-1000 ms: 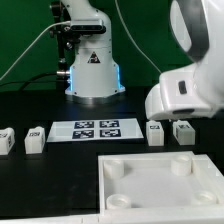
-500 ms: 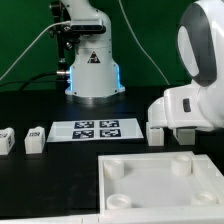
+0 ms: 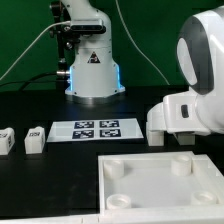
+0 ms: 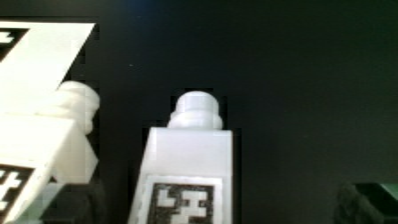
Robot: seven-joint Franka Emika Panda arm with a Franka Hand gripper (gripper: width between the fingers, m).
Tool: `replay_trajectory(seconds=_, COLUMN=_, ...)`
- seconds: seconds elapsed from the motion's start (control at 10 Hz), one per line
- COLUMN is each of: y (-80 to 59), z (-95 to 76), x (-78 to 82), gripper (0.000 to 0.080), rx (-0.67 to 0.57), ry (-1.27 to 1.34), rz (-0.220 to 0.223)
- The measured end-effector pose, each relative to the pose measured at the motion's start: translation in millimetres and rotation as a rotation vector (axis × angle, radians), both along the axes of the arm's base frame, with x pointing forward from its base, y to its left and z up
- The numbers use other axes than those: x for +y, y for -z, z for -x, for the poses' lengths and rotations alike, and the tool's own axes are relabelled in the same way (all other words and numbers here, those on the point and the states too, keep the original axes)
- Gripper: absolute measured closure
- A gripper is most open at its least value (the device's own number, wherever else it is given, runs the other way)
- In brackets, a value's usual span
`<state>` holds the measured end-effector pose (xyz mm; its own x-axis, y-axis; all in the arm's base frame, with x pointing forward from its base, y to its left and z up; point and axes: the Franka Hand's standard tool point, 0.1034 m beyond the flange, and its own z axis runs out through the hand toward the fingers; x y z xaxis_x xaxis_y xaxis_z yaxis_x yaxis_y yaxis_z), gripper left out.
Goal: Assemble one leg
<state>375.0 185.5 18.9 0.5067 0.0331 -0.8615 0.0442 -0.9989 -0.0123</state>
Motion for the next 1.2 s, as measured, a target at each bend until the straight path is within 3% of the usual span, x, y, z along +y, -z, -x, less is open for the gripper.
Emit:
replay_trajectory(seconds=0.8, y=5.1, z=3.9, x=-0.7, gripper=0.0150, rx=0.012, ry=-0.005, rz=0.000)
replay_trajectory(seconds=1.0, y=5.1, z=4.0, x=-0.7, gripper=0.0388, rx=0.012, ry=-0.005, rz=0.000)
replay_trajectory(seconds=1.1, y=5.1, z=4.0, x=-0.7, gripper=0.0388, rx=0.012, ry=-0.005, rz=0.000)
replay_trajectory(seconds=1.2, y=5.1, z=4.0, x=-0.7, gripper=0.0512, rx=0.012, ry=-0.005, rz=0.000)
